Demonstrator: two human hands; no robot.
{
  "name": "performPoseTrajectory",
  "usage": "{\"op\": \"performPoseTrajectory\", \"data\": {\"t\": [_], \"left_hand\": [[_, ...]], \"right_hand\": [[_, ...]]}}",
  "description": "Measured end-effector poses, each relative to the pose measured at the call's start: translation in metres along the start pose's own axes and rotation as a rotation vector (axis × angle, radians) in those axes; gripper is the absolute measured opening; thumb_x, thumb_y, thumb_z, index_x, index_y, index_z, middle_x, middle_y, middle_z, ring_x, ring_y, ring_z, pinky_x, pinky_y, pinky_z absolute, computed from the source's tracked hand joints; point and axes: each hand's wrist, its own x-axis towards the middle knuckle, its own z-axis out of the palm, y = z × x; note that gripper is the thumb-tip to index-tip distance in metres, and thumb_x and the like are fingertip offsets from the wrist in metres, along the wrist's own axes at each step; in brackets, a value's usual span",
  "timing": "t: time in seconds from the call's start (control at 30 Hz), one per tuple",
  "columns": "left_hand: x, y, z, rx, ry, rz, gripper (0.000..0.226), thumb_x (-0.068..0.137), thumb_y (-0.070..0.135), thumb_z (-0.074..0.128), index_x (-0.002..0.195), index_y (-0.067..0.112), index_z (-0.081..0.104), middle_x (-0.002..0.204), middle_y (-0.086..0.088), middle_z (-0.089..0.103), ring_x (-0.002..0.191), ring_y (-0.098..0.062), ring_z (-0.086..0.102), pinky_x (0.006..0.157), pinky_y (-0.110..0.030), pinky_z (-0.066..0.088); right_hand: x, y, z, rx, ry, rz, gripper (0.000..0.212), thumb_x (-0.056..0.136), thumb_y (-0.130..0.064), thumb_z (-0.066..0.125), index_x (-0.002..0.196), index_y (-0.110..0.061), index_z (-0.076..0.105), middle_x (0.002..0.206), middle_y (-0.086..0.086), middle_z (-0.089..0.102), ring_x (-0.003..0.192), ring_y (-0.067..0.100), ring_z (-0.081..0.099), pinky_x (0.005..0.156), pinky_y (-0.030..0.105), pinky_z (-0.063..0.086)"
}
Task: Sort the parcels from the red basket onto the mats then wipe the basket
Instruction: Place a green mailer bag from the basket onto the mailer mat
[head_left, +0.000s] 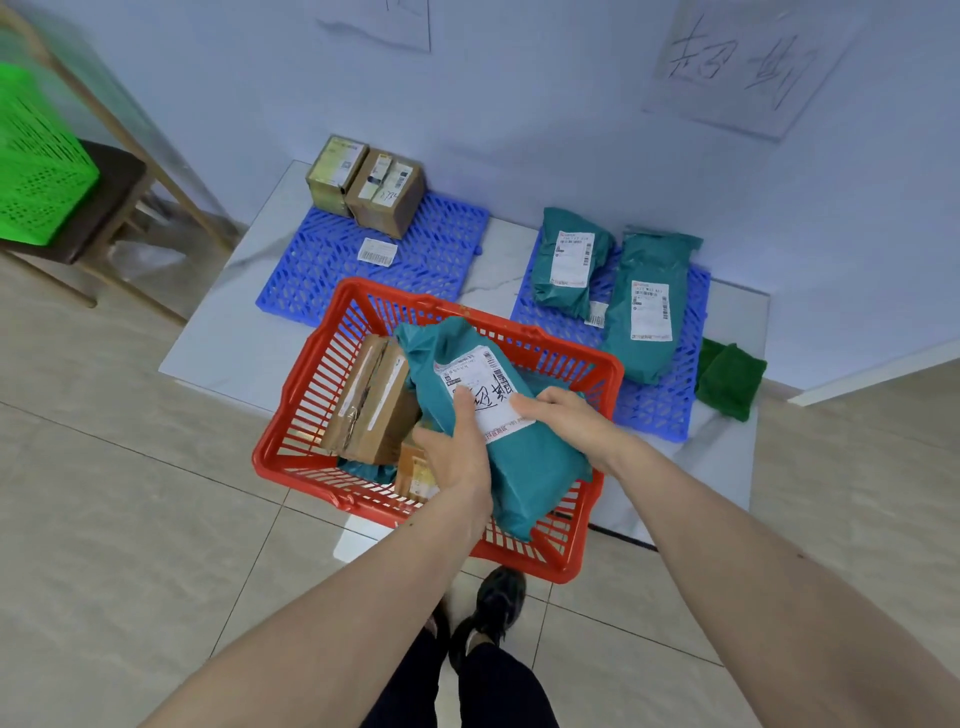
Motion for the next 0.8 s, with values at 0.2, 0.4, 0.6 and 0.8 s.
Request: {"op": "performPoseTrajectory", "data": {"t": [0.2,0.4,0.6,0.8], "left_hand": [[-0.007,0.017,-0.002,-0.003,-0.15,0.082,0.064,0.084,0.061,0.062,0.128,0.02,0.038,0.114,-0.007,0.065,0.088,-0.019,0.067,0.064,-0.03,0.053],[-0.01,0.025,-0.003,-0.004,-0.308,0.128,0.052,0.09,0.055,0.057,0.129,0.023,0.043,0.108,-0.002,0.069,0.085,-0.015,0.07,0.061,-0.027,0.054],[-0.007,0.023,-0.002,-0.006,-0.434,0.168,0.041,0.091,0.033,0.067,0.129,0.027,0.051,0.111,0.004,0.071,0.088,-0.012,0.072,0.061,-0.025,0.057],[0.004,0.028,0.004,-0.038,-0.513,0.177,0.039,0.091,0.022,0.068,0.128,0.024,0.055,0.111,0.002,0.072,0.09,-0.016,0.073,0.067,-0.031,0.06]], "right_hand": [[-0.017,-0.01,-0.005,0.289,-0.095,-0.03,0.06,0.086,-0.045,0.07,0.13,-0.006,0.055,0.115,0.014,0.072,0.107,0.032,0.069,0.093,0.045,0.056],[-0.025,-0.011,-0.006,0.381,-0.017,-0.071,0.046,0.089,-0.039,0.069,0.126,-0.015,0.056,0.112,0.008,0.074,0.097,0.024,0.072,0.091,0.044,0.057],[-0.023,-0.011,-0.001,0.443,0.06,-0.084,0.05,0.086,-0.042,0.071,0.126,-0.017,0.056,0.112,0.007,0.074,0.099,0.026,0.073,0.092,0.048,0.056],[-0.022,-0.017,0.0,0.476,0.109,-0.093,0.041,0.091,-0.038,0.067,0.124,-0.016,0.055,0.112,0.006,0.073,0.098,0.024,0.072,0.089,0.044,0.058]]}}
